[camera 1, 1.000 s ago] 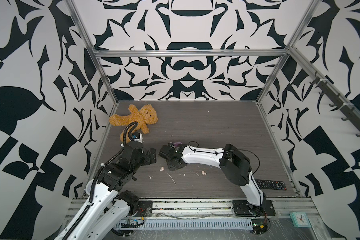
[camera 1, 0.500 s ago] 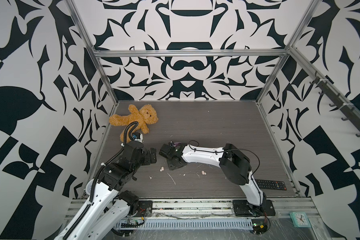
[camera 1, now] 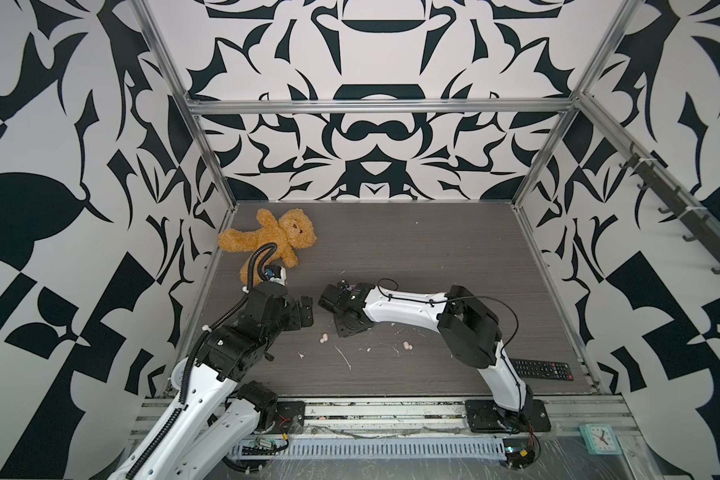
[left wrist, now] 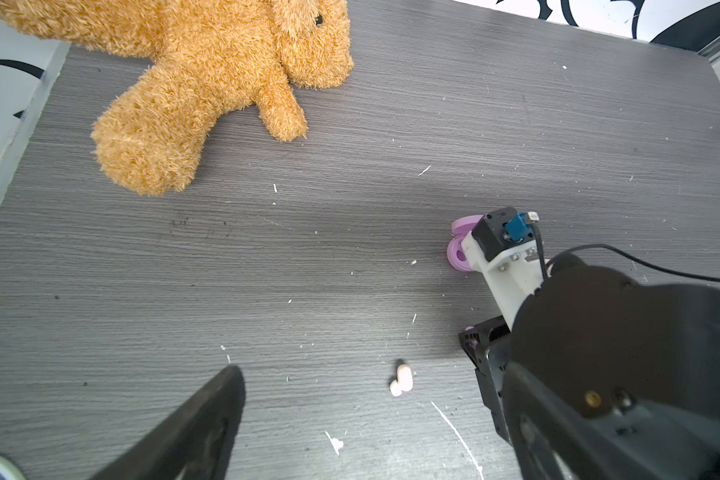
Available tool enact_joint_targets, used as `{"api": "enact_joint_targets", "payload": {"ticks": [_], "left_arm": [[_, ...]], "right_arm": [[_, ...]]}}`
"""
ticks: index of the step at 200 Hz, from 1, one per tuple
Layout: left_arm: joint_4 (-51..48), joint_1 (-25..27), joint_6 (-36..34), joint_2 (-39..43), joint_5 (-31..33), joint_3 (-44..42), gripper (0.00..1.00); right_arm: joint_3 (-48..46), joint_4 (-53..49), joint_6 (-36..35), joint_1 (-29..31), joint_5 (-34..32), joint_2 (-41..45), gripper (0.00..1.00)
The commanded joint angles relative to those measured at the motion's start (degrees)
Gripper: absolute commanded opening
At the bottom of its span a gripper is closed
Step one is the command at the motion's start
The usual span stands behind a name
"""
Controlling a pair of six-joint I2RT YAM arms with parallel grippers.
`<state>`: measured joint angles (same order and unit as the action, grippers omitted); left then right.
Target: Insert the wireless bluetooth earbuds into the charging case
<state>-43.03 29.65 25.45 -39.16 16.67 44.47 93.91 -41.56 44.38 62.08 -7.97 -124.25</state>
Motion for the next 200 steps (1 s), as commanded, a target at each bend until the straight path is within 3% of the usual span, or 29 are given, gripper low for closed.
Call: {"api": "enact_joint_targets", "payload": {"ticks": [1, 130, 200], "left_arm": [[0.5, 0.1, -0.3, -0.1, -0.4, -1.2, 0.99], [0.5, 0.1, -0.3, -0.7, -0.6, -1.2, 0.99], [0.6, 0.1, -0.3, -0.5, -0.6, -1.2, 0.99]], "right_arm": [[0.5, -1.6, -0.8, -0.6, -0.6, -2.4, 0.25], [0.8, -1.8, -0.9, -1.0, -0.5, -3.0, 0.21], [-0.4, -1.1, -0.3, -1.0, -0.9, -0.6, 0.10]]}}
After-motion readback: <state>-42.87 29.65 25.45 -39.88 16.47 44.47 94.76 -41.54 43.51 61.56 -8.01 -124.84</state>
